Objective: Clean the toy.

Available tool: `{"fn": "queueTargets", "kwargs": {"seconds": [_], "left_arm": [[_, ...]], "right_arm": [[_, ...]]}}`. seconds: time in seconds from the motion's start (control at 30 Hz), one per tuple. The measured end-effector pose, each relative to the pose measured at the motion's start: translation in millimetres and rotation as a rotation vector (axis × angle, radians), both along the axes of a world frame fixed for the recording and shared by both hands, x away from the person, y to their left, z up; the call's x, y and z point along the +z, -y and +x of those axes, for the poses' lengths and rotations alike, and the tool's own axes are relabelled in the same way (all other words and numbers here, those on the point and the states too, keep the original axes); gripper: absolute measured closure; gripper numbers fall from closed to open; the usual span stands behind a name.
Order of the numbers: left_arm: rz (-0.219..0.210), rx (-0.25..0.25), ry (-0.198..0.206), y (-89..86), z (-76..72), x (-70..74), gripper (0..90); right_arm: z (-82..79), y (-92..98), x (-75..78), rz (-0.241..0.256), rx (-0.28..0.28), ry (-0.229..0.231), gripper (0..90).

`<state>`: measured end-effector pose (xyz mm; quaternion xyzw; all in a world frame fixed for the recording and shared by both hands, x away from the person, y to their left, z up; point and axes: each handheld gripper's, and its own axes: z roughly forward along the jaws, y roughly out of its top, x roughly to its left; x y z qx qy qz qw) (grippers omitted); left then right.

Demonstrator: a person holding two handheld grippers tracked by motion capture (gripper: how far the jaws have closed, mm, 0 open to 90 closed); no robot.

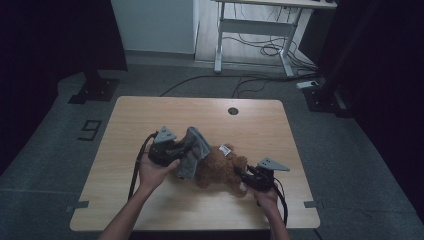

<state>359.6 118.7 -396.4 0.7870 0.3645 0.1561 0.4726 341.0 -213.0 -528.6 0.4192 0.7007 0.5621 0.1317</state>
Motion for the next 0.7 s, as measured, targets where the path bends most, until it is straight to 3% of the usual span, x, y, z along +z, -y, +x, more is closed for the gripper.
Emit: {"fn": "queueTargets", "kwargs": {"seconds": [0.13,0.27,0.47,0.53,0.57,0.63,0.7], "left_arm": [[-0.005,-0.030,-0.011,26.8,14.9,14.6,79.0],[0.015,-0.086,-0.023,66.9,19.3,14.5,79.0],[0.098,-0.161,-0.068,122.8,17.3,-10.4,79.1],[0.130,-0.160,-0.077,130.7,17.6,-18.1,79.1],[0.176,-0.153,-0.069,136.4,17.3,-25.5,79.2],[0.225,-0.140,-0.048,139.2,16.2,-32.9,79.2],[0.239,-0.137,-0.036,137.5,14.8,-36.0,79.4]], "right_arm": [[1.9,1.5,-0.4,0.002,-0.002,0.000,62.4],[4.9,0.8,-0.2,-0.006,-0.020,0.010,62.4],[6.9,-0.3,0.2,-0.014,-0.034,0.015,62.5],[6.8,-0.1,0.3,-0.016,-0.035,0.016,62.6],[6.6,-0.1,0.4,-0.018,-0.034,0.017,62.6],[6.5,0.2,0.5,-0.019,-0.036,0.025,62.6],[6.1,0.7,0.6,-0.017,-0.033,0.024,62.7]]}}
